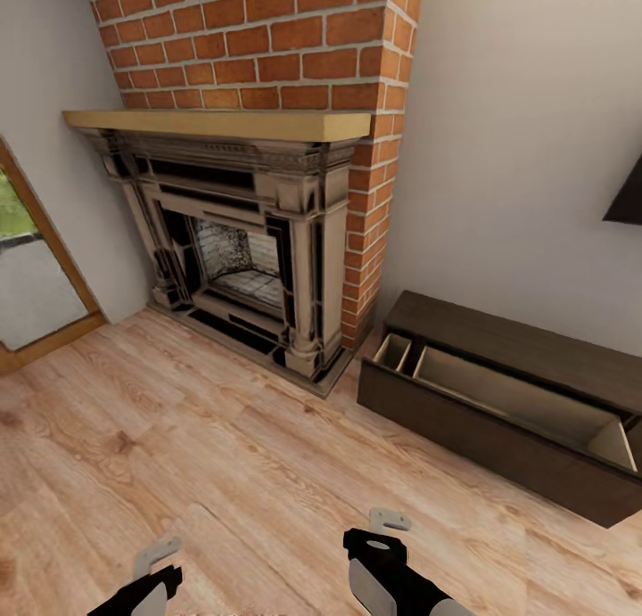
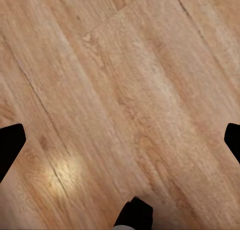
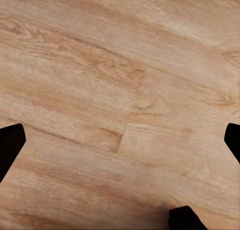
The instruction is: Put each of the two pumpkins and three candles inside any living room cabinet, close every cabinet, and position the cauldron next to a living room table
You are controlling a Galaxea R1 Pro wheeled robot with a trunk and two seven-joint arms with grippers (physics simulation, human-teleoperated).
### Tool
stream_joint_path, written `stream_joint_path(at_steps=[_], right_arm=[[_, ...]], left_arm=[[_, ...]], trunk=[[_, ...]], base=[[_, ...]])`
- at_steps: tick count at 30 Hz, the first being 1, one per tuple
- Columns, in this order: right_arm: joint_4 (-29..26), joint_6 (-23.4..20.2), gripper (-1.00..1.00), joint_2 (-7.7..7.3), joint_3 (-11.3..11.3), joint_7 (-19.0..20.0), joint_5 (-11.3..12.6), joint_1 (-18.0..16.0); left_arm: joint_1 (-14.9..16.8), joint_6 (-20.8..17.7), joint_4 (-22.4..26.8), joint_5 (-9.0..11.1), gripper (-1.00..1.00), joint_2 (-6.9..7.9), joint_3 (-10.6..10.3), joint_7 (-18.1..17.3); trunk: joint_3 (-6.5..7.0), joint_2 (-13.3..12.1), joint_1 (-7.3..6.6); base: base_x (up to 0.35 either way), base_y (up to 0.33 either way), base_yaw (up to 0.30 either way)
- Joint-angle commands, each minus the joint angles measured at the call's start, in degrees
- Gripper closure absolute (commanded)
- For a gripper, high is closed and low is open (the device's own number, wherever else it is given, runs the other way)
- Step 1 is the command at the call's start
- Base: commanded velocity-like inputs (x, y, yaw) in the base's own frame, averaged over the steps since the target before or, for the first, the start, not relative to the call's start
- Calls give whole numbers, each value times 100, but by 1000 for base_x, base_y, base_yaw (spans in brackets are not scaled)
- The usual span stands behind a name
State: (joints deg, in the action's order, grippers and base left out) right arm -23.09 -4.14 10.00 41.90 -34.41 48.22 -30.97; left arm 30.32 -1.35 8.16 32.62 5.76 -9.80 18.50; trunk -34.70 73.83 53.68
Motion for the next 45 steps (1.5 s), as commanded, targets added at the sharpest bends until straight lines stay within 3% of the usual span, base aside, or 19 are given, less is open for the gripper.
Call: stream_joint_path(at_steps=[1, 9, 41, 45], right_arm=[[-3, -43, -100, 0, 29, -40, -5, -8], [-2, -35, -100, 0, 29, -44, -147, -7], [6, 1, -100, 0, 36, -40, -218, 12], [6, 7, -100, 0, 34, -40, -310, 12]], left_arm=[[0, -14, 11, 43, -100, 3, -48, 30], [0, -14, 11, 48, -100, -12, -48, 30], [0, -14, 10, 56, -100, -31, -48, 30], [0, -14, 11, 56, -100, -31, -48, 30]], trunk=[[-5, 3, 0], [-5, 3, 0], [-5, 3, 0], [-5, 3, 0]], base=[[0, 0, 282], [0, 0, 282], [0, 0, 284], [0, 0, 288]])
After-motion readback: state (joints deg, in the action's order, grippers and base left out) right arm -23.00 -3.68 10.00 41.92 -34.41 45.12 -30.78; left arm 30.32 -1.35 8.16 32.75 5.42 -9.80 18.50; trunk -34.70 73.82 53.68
